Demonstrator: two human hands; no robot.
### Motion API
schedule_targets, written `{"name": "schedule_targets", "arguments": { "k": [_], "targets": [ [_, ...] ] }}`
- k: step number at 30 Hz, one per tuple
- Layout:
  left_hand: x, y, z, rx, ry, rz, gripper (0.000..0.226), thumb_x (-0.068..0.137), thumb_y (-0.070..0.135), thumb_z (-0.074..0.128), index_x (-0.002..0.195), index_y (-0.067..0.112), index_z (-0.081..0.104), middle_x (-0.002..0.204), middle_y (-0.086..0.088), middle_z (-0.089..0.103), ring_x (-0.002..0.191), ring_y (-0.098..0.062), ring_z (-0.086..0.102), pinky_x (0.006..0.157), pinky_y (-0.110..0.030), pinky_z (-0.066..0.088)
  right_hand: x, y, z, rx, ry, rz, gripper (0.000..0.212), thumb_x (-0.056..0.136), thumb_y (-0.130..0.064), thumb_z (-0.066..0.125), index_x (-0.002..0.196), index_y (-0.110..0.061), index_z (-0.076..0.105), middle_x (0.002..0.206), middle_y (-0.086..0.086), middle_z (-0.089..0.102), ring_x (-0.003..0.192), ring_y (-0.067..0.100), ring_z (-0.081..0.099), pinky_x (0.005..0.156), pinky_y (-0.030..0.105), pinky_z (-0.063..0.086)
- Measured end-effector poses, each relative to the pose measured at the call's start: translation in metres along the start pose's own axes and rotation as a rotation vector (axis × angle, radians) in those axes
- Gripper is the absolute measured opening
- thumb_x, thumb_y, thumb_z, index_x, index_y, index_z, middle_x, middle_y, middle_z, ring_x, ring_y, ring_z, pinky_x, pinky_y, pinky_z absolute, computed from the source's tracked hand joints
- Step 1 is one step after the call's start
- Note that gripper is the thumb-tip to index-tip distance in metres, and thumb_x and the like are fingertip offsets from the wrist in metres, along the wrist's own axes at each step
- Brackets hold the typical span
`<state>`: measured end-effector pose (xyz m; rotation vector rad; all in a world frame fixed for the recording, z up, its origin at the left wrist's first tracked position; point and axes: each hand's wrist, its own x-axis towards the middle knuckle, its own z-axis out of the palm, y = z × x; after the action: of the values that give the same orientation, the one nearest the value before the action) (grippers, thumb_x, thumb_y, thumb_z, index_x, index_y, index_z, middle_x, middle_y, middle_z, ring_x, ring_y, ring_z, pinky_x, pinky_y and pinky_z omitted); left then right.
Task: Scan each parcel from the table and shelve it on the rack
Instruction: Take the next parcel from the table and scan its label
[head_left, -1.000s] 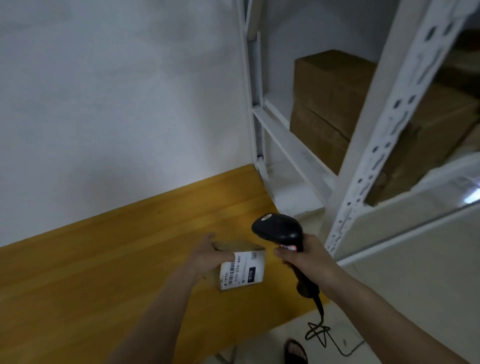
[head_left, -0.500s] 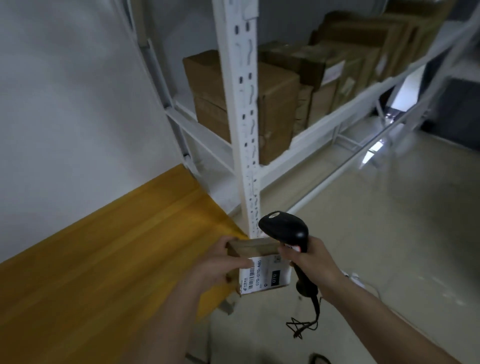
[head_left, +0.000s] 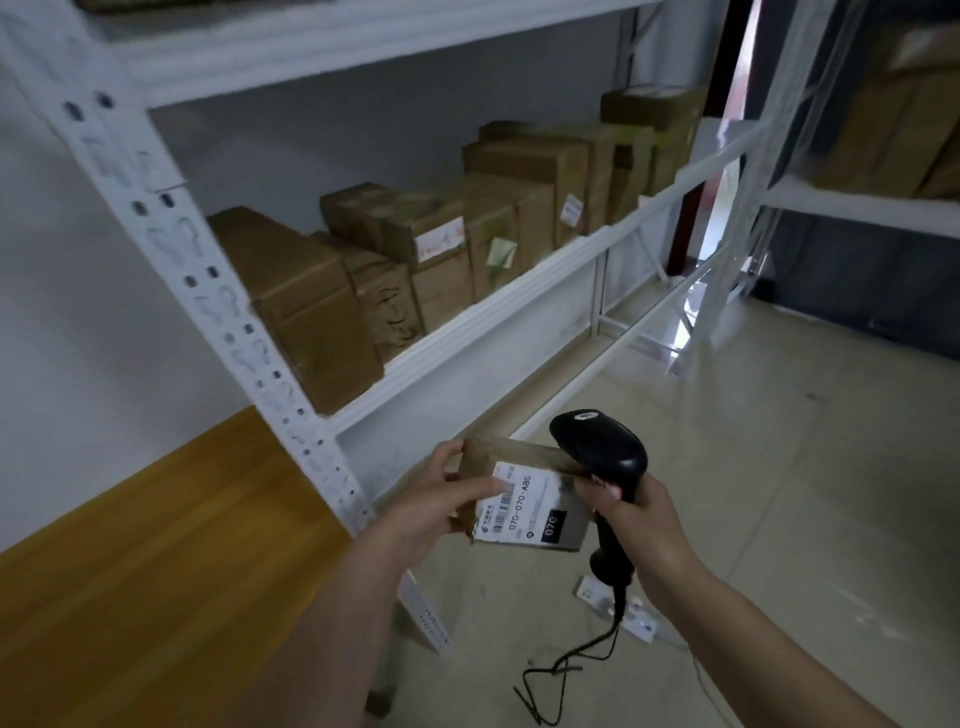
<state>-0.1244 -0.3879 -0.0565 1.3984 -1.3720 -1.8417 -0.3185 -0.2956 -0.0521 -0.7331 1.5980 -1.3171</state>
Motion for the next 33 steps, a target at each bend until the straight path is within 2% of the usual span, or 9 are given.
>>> {"name": "schedule_targets", "arguments": {
  "k": [3, 7, 9, 11, 14, 19, 25, 28, 33],
  "targets": [
    [0.016, 0.024, 0.046, -0.034, 0.089, 0.064, 0.071, 0.08, 0.022, 0.078, 0.136, 0.036, 0.038, 0.11, -0.013, 0.071, 0.09, -0.022, 0.072, 0.072, -0.033, 0.056, 0.021, -0.013, -0.037, 0.057, 0.02, -0.027, 0.011, 0.086, -0.008, 0.066, 0.094, -0.016, 0.065, 0.082, 0.0, 0.069, 0.078, 0.016, 0.063, 0.069, 0.028, 0.047],
    [0.04, 0.046, 0.105, -0.085, 0.26, 0.09, 0.128, 0.038, 0.064, 0.089, 0.145, 0.036, 0.024, 0.124, -0.011, 0.066, 0.111, -0.022, 0.064, 0.104, -0.043, 0.044, 0.047, -0.031, -0.078, 0.109, 0.014, -0.039, 0.011, 0.086, -0.009, 0.067, 0.095, -0.016, 0.066, 0.087, 0.003, 0.07, 0.082, 0.017, 0.065, 0.076, 0.032, 0.052],
    [0.05, 0.054, 0.132, -0.1, 0.353, 0.07, 0.132, 0.035, 0.073, 0.084, 0.146, 0.027, 0.028, 0.127, -0.005, 0.063, 0.117, -0.021, 0.058, 0.107, -0.043, 0.039, 0.06, -0.038, -0.093, 0.151, 0.023, -0.029, 0.011, 0.086, -0.008, 0.067, 0.094, -0.015, 0.066, 0.087, 0.005, 0.071, 0.084, 0.02, 0.066, 0.081, 0.037, 0.053],
    [0.059, 0.06, 0.154, -0.148, 0.367, 0.109, 0.119, 0.042, 0.072, 0.081, 0.138, 0.012, 0.044, 0.113, -0.002, 0.071, 0.107, -0.018, 0.065, 0.098, -0.038, 0.047, 0.074, -0.045, -0.106, 0.209, 0.036, -0.016, 0.011, 0.086, -0.006, 0.067, 0.094, -0.013, 0.066, 0.087, 0.006, 0.071, 0.081, 0.019, 0.067, 0.078, 0.036, 0.054],
    [0.069, 0.074, 0.183, -0.204, 0.317, 0.193, 0.1, 0.043, 0.066, 0.085, 0.125, 0.015, 0.059, 0.101, 0.0, 0.075, 0.094, -0.015, 0.071, 0.08, -0.028, 0.053, 0.093, -0.057, -0.121, 0.292, 0.054, -0.005, 0.013, 0.086, -0.006, 0.067, 0.099, -0.009, 0.066, 0.088, 0.008, 0.072, 0.079, 0.019, 0.068, 0.071, 0.03, 0.054],
    [0.1, 0.088, 0.214, -0.14, 0.155, 0.258, 0.11, 0.047, 0.037, 0.09, 0.141, 0.045, 0.033, 0.123, 0.002, 0.067, 0.113, -0.02, 0.064, 0.098, -0.05, 0.051, 0.127, -0.074, -0.145, 0.39, 0.088, 0.02, 0.018, 0.086, -0.006, 0.066, 0.104, -0.006, 0.066, 0.098, 0.014, 0.073, 0.093, 0.029, 0.069, 0.087, 0.043, 0.054],
    [0.152, 0.11, 0.229, -0.038, 0.133, 0.309, 0.113, 0.059, 0.007, 0.088, 0.133, 0.065, 0.025, 0.122, 0.001, 0.065, 0.112, -0.016, 0.063, 0.091, -0.047, 0.056, 0.176, -0.097, -0.172, 0.434, 0.104, 0.015, 0.017, 0.086, -0.007, 0.067, 0.103, -0.006, 0.066, 0.096, 0.015, 0.073, 0.093, 0.031, 0.069, 0.086, 0.043, 0.054],
    [0.177, 0.136, 0.227, -0.023, 0.202, 0.348, 0.102, 0.066, 0.003, 0.086, 0.13, 0.06, 0.03, 0.116, 0.005, 0.066, 0.107, -0.014, 0.065, 0.087, -0.04, 0.057, 0.204, -0.114, -0.175, 0.417, 0.094, -0.015, 0.02, 0.085, -0.008, 0.069, 0.105, -0.008, 0.066, 0.098, 0.013, 0.072, 0.093, 0.029, 0.068, 0.082, 0.038, 0.054],
    [0.211, 0.185, 0.211, -0.028, 0.253, 0.405, 0.062, 0.072, 0.007, 0.084, 0.123, 0.022, 0.053, 0.112, 0.005, 0.069, 0.096, -0.005, 0.066, 0.057, -0.008, 0.049, 0.247, -0.143, -0.176, 0.401, 0.143, -0.086, 0.021, 0.082, -0.009, 0.072, 0.102, -0.011, 0.067, 0.098, 0.013, 0.069, 0.086, 0.023, 0.065, 0.071, 0.032, 0.052]
  ]
}}
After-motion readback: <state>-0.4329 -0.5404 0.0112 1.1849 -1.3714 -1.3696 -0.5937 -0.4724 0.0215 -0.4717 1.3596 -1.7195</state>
